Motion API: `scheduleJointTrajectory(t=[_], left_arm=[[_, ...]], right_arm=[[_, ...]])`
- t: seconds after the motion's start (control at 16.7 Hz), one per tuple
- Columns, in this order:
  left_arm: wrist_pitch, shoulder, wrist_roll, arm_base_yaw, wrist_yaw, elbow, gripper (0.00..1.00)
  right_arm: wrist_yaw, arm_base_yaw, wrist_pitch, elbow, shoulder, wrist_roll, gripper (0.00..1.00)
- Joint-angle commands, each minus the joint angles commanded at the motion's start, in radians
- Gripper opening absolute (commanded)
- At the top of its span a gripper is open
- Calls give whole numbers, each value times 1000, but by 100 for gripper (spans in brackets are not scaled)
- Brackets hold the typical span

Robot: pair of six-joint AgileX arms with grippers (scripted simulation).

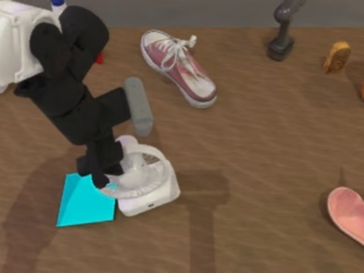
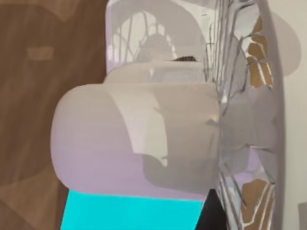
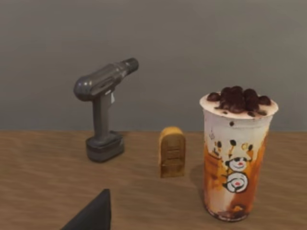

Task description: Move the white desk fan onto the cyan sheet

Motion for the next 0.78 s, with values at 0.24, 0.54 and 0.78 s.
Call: scheduleJointTrajectory(t=[0.24, 0.54, 0.78], left_arm=[[-4, -2, 1, 1, 1, 3, 0], [-128, -10, -3, 14, 3, 114, 0], [-196, -20, -2, 19, 0, 179, 0]], right_arm=[[0, 0, 0, 0, 0, 0, 100], [0, 0, 0, 0, 0, 0, 100], [0, 0, 0, 0, 0, 0, 100]])
